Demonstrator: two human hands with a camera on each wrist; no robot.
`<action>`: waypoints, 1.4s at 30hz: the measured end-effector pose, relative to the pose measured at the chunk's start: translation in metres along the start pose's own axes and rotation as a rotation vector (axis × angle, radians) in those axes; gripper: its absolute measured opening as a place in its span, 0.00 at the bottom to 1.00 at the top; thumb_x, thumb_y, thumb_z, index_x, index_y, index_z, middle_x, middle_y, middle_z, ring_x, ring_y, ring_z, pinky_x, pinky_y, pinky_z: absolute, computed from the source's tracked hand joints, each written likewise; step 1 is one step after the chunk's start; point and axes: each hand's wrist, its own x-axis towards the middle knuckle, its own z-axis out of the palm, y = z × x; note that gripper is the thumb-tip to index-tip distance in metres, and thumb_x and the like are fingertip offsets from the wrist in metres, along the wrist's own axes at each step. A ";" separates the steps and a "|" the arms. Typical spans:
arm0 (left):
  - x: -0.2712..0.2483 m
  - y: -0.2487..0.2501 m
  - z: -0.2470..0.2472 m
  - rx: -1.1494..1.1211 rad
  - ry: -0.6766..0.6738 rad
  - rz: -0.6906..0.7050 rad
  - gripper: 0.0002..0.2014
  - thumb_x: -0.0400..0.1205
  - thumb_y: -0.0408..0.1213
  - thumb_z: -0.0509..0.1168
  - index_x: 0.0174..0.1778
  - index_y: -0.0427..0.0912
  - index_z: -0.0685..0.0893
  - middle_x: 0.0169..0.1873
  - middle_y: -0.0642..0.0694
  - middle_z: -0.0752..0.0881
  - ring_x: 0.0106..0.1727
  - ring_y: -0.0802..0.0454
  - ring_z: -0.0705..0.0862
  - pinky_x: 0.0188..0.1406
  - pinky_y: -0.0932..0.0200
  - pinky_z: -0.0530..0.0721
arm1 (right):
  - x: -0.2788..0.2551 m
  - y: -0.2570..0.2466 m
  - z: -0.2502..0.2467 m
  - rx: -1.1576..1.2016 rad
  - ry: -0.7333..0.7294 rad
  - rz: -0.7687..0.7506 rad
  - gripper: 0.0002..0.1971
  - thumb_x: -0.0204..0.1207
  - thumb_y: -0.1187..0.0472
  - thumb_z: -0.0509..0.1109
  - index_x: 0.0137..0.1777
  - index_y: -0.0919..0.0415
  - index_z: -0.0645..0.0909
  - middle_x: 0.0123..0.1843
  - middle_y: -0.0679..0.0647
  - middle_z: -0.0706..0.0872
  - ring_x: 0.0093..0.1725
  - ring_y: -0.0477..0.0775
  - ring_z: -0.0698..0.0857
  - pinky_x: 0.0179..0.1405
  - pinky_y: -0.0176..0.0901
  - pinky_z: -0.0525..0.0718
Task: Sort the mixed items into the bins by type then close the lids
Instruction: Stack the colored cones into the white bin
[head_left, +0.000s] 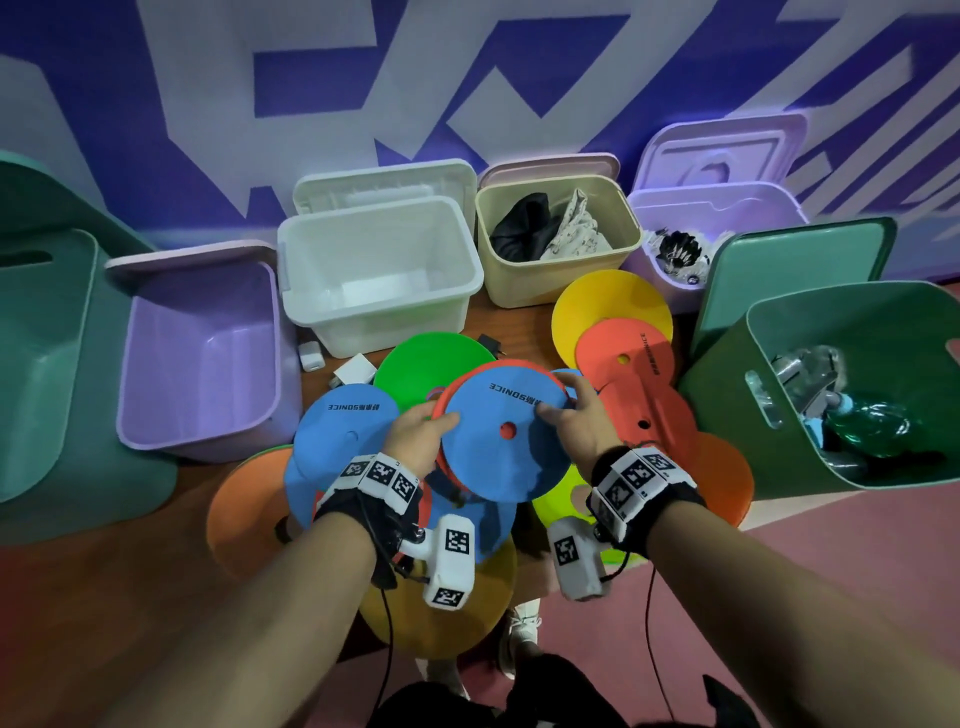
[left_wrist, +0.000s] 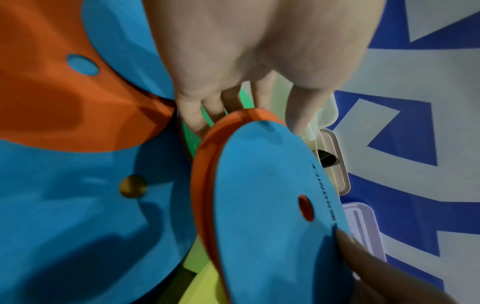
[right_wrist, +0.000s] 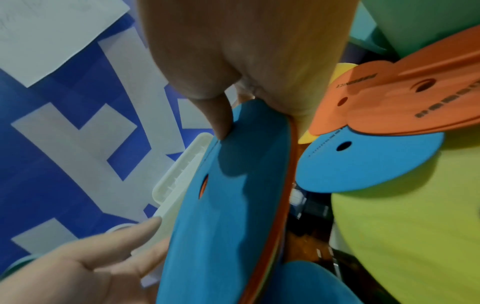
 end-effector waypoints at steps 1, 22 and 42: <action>-0.002 0.003 0.001 -0.052 -0.013 -0.006 0.10 0.83 0.29 0.64 0.59 0.40 0.82 0.57 0.37 0.86 0.55 0.41 0.86 0.51 0.49 0.85 | 0.001 -0.005 0.000 0.042 -0.014 0.000 0.22 0.79 0.69 0.67 0.72 0.57 0.70 0.56 0.58 0.82 0.49 0.57 0.83 0.47 0.46 0.81; -0.025 0.000 -0.095 -0.194 0.389 0.113 0.16 0.80 0.21 0.64 0.63 0.35 0.80 0.54 0.36 0.87 0.54 0.38 0.85 0.52 0.49 0.83 | 0.022 -0.015 0.118 -0.306 -0.515 -0.139 0.26 0.79 0.61 0.68 0.76 0.63 0.70 0.70 0.56 0.80 0.68 0.59 0.80 0.70 0.57 0.77; -0.009 -0.050 -0.125 -0.199 0.390 -0.074 0.18 0.76 0.28 0.71 0.63 0.37 0.83 0.54 0.36 0.89 0.55 0.37 0.87 0.61 0.38 0.84 | 0.003 0.014 0.149 -0.734 -0.546 -0.217 0.28 0.70 0.53 0.67 0.70 0.61 0.74 0.63 0.65 0.82 0.63 0.64 0.82 0.68 0.55 0.77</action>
